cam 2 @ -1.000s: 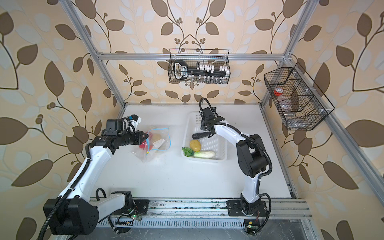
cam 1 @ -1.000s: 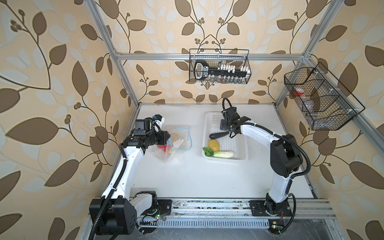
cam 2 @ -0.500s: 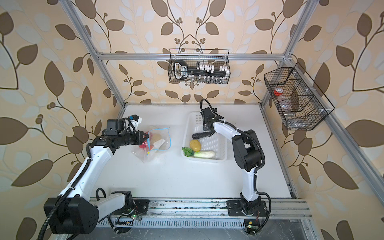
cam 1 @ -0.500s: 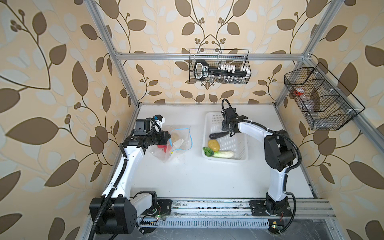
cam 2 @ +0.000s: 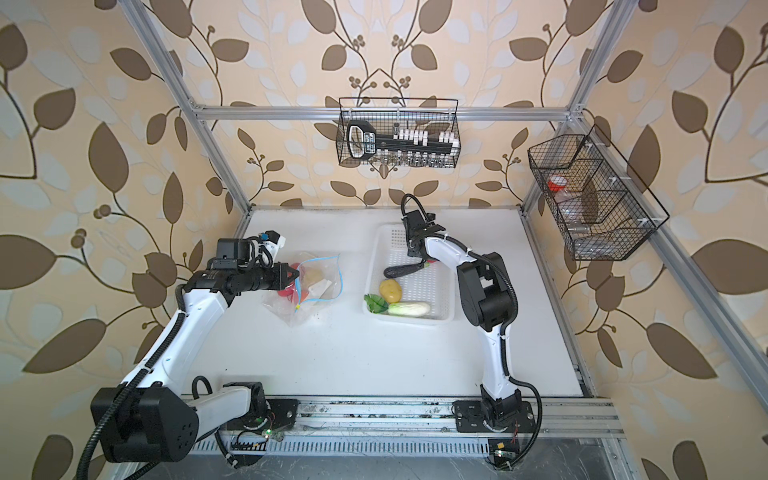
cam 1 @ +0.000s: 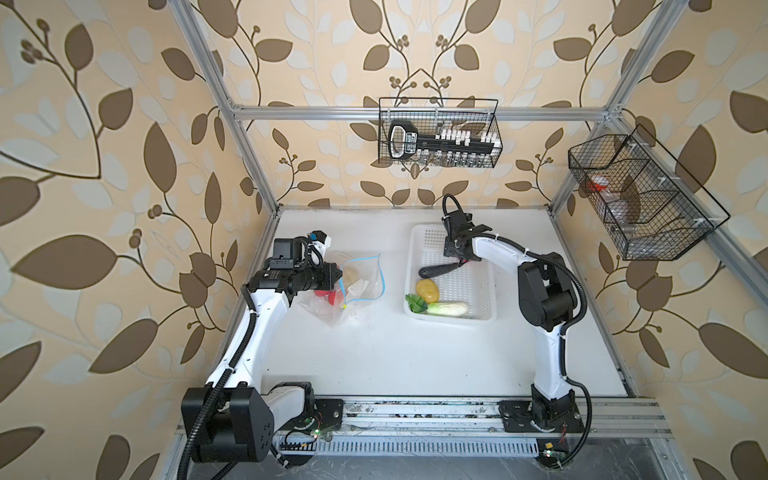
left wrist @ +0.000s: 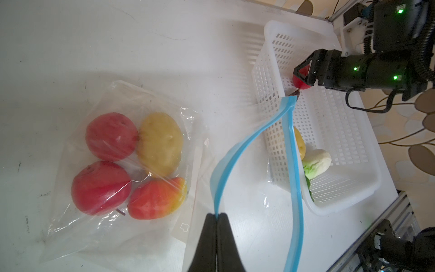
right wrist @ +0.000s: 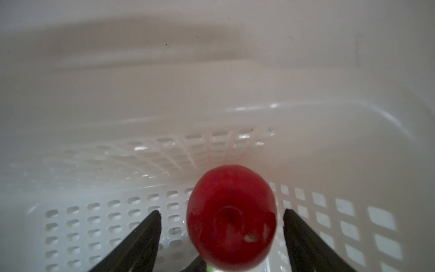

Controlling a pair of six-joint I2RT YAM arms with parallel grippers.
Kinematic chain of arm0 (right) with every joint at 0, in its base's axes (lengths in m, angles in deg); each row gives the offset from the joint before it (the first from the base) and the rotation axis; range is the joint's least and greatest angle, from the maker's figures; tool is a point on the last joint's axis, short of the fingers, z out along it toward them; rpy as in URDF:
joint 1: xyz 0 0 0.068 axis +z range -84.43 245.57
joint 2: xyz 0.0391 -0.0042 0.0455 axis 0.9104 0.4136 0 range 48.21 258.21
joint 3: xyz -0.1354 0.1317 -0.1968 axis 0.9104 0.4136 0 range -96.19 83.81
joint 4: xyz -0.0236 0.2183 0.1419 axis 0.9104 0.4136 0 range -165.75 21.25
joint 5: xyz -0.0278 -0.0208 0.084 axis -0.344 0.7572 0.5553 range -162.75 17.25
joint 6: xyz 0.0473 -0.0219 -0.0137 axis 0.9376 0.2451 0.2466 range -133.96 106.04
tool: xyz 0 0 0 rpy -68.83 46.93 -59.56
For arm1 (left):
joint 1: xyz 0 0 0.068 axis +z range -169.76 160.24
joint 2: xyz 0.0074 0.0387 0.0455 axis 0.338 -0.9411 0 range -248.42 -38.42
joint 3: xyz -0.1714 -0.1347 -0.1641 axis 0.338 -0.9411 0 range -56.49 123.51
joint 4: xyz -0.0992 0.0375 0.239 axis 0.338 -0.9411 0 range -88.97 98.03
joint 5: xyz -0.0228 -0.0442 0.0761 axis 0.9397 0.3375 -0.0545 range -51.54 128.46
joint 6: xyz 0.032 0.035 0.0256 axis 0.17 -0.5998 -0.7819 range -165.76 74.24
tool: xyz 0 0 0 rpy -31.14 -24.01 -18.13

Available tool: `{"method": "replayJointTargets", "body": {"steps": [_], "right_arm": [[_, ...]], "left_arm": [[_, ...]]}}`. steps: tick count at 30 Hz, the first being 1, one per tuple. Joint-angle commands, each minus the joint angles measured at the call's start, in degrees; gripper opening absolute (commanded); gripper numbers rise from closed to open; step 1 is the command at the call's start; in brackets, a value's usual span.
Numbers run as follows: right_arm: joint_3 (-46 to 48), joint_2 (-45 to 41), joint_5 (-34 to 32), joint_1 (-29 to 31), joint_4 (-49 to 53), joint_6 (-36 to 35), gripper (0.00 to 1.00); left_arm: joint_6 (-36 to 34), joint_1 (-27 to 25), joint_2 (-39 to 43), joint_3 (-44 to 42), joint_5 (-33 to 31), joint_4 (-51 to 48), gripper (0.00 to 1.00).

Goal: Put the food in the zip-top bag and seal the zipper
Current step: 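Lower the open right gripper onto the red apple in the basket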

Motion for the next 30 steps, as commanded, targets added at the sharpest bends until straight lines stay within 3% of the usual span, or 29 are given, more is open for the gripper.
{"method": "replayJointTargets", "body": {"steps": [1,3,8,17,30], "right_arm": [[-1.53,1.91,-0.33,-0.31,1.04,0.77,0.81],[-1.53,2.17,0.05,-0.51,0.54,0.56,0.81],[-1.43,2.33,1.37,-0.92,-0.75,0.02,0.68],[-0.54,1.73,3.73,-1.49,-2.06,0.24,0.55],[5.24,-5.17,8.53,-1.56,-5.95,0.91,0.50]], "left_arm": [[0.37,0.56,0.16,-0.02,1.25,0.83,0.00],[0.39,0.62,0.08,-0.01,1.25,0.80,0.00],[0.31,0.59,-0.18,-0.11,1.16,0.86,0.00],[0.48,0.78,-0.16,-0.02,0.98,0.66,0.00],[0.37,1.07,-0.18,-0.30,-0.16,1.01,0.00]]}}
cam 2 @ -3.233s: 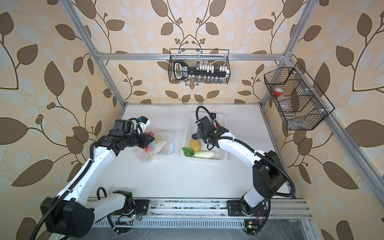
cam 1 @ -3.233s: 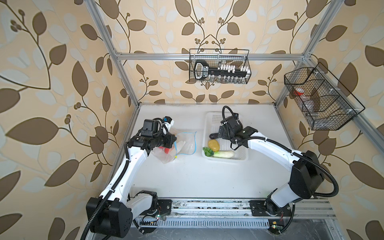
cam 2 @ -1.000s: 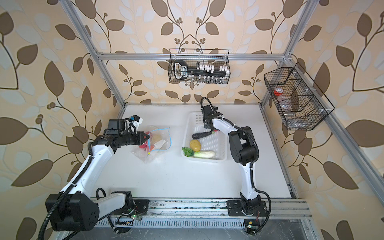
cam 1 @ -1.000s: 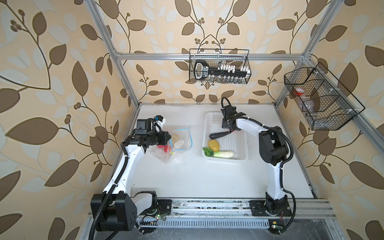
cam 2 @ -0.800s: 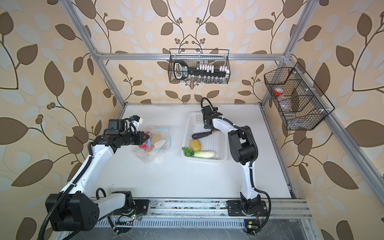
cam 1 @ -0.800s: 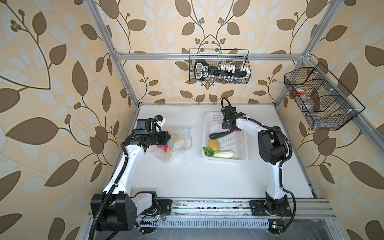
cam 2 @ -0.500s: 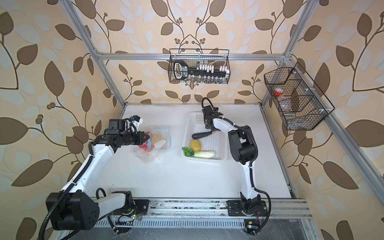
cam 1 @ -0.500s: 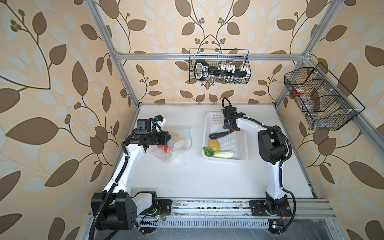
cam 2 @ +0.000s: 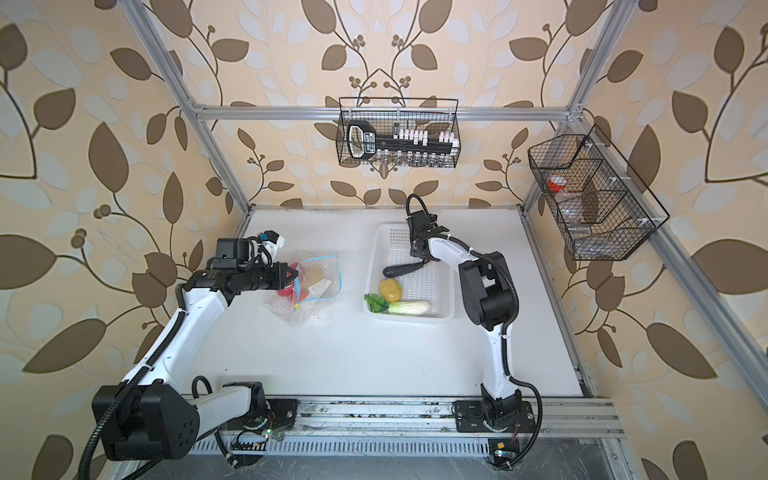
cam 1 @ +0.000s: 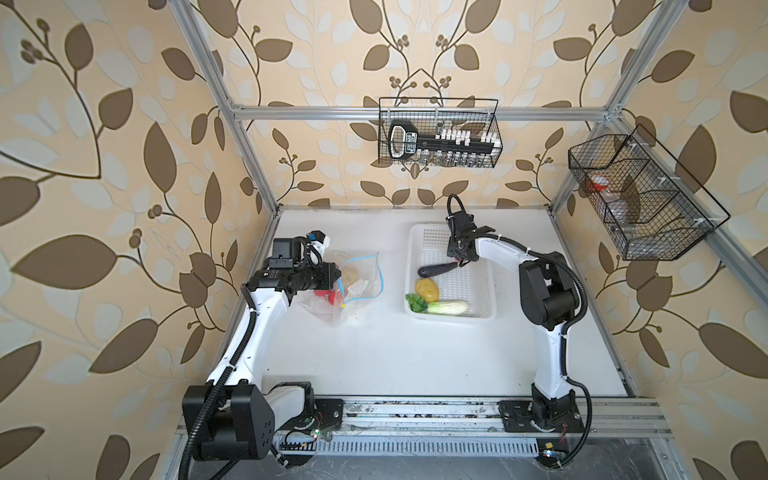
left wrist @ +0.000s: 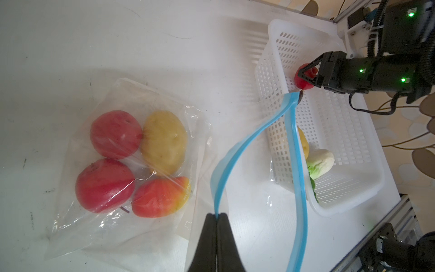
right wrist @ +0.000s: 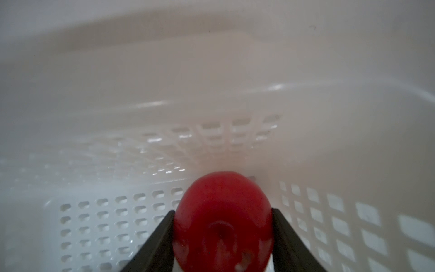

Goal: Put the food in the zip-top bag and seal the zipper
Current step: 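Lower the open right gripper onto the red apple in the basket, then close the right gripper on the red apple and lift it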

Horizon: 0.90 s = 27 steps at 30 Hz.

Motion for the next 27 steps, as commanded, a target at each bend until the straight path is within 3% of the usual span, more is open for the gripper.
{"method": "replayJointTargets", "body": {"steps": [1,27], "right_arm": [[1.86,-3.51,2.38,-0.23,-1.14,0.76,0.50],[18.35,-20.74,12.02,-0.32,-9.96,0.99,0.45]], "left_arm": [[0.39,0.71,0.15,-0.22,0.20,1.02,0.00],[0.84,1.98,-0.74,-0.67,1.08,1.60,0.00]]}}
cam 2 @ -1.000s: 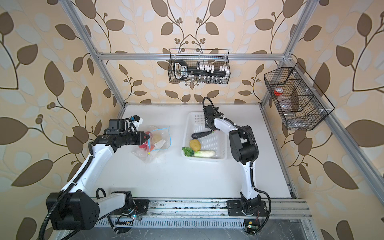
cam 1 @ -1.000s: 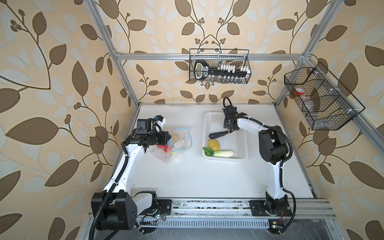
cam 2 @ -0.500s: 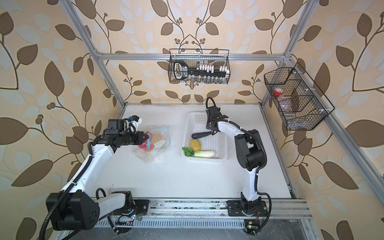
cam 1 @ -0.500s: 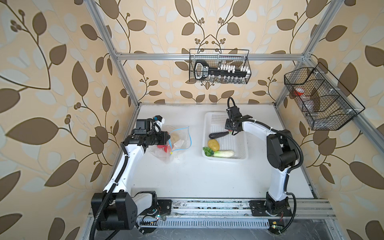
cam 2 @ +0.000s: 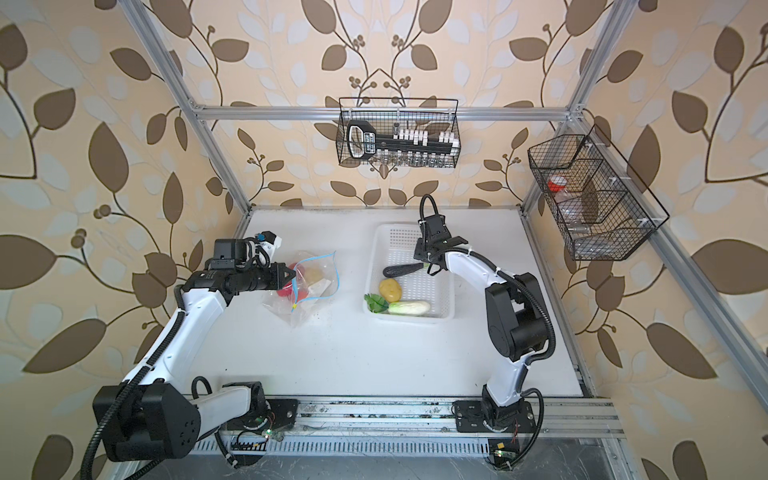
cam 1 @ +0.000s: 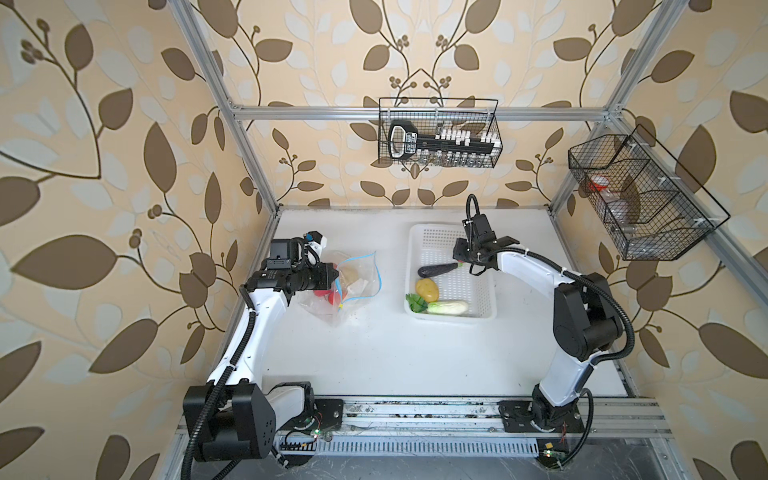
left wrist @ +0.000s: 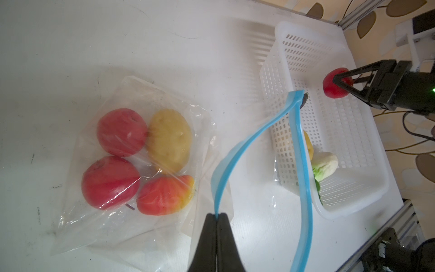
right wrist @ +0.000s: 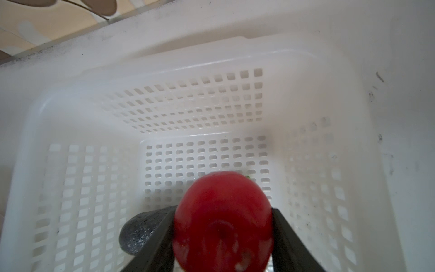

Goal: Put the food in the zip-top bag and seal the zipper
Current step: 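Close the right gripper on the red apple and lift it, then carry the red apple with the right gripper over the bag opening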

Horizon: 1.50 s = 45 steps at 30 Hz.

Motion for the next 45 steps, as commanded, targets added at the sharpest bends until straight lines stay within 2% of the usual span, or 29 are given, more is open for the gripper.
{"method": "replayJointTargets", "body": {"steps": [1,12,23,34,40,45], "right_arm": [[1.56,-2.37,2.93,0.15,-1.81,0.84,0.45],[3.29,-7.26,3.07,3.13,-2.72,2.11,0.44],[10.19,-16.19,1.86,6.48,-5.52,5.01,0.44],[13.29,-21.34,3.16,9.98,-7.94,8.11,0.44],[13.10,-24.51,-0.49,14.83,-8.05,8.24,0.46],[11.30,-24.88,-0.27,17.85,-8.92,8.06,0.46]], "left_arm": [[0.76,0.50,-0.54,-0.20,0.97,1.23,0.00],[1.56,0.45,0.36,-0.71,2.72,1.58,0.00],[1.93,0.50,1.02,-0.63,2.71,1.92,0.00],[1.59,0.49,1.30,-0.82,2.30,2.14,0.00],[-0.35,0.54,1.64,-0.14,0.79,0.77,0.00],[-0.44,0.58,1.66,0.11,1.75,0.51,0.00]]}}
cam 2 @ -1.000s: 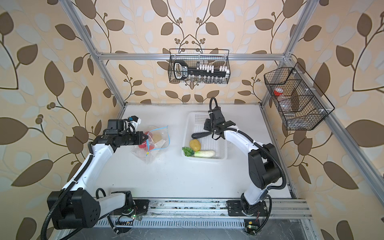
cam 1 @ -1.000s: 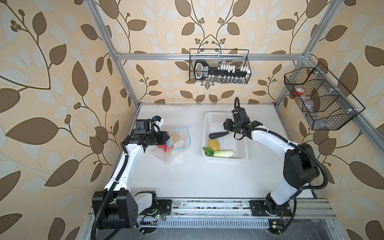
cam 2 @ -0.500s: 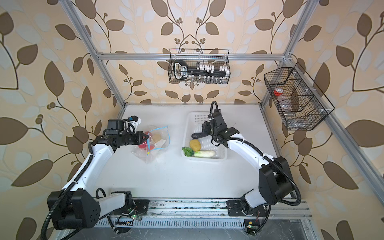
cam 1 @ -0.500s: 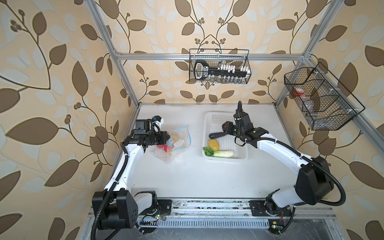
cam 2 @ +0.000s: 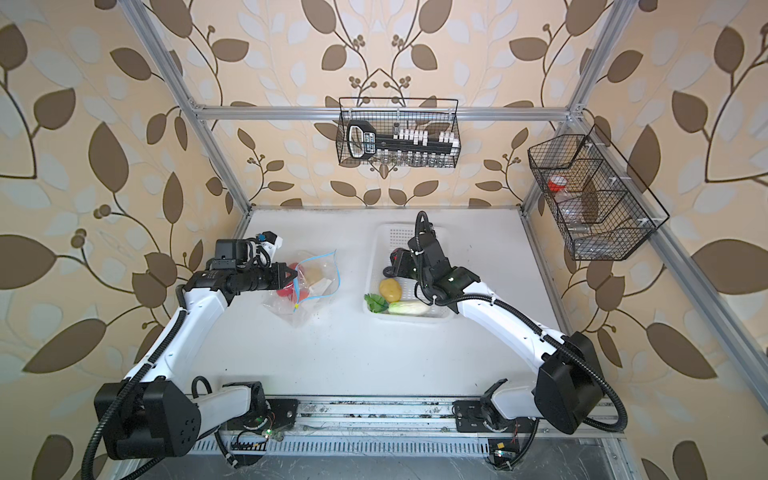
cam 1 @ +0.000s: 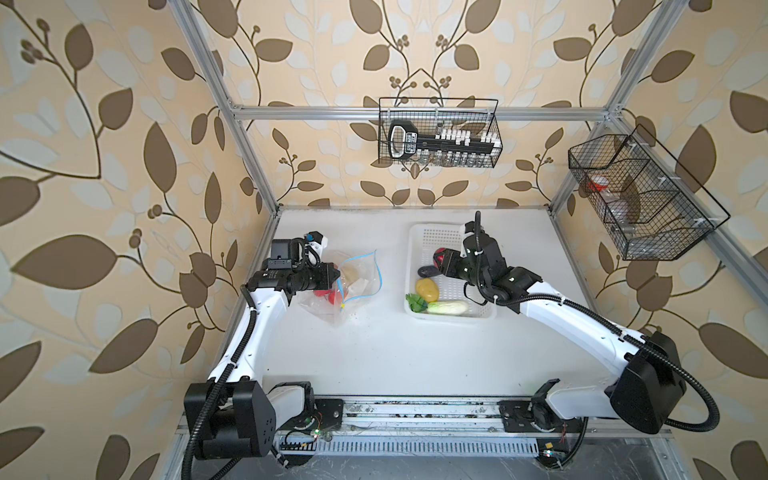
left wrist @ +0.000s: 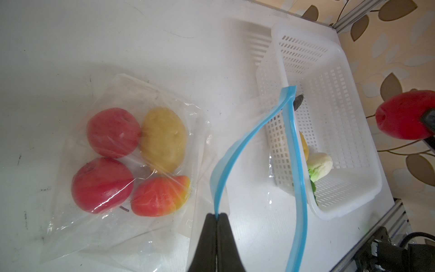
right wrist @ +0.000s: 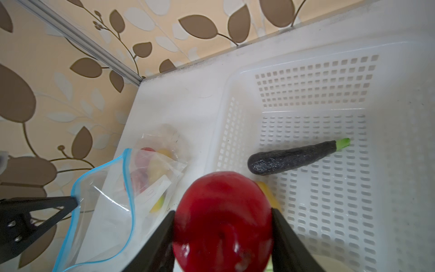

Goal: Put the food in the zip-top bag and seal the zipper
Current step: 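Carry the red apple with the right gripper over the bag opening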

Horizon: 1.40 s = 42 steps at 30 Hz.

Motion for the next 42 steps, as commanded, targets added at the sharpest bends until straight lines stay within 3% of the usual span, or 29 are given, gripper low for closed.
{"method": "replayJointTargets", "body": {"steps": [1,19,42], "right_arm": [[-1.84,-0.83,-1.50,1.57,-1.53,0.45,0.46],[-5.49,1.72,-2.70,10.58,-6.38,-0.27,0.48],[-15.85,14.49,-1.66,18.77,-8.08,-1.28,0.48]], "left_arm": [[-1.26,0.57,1.81,0.66,0.44,-0.44,0.00],[-1.48,0.57,1.26,0.63,0.70,-0.52,0.00],[-1.45,0.58,2.54,0.85,0.61,-0.93,0.00]]}}
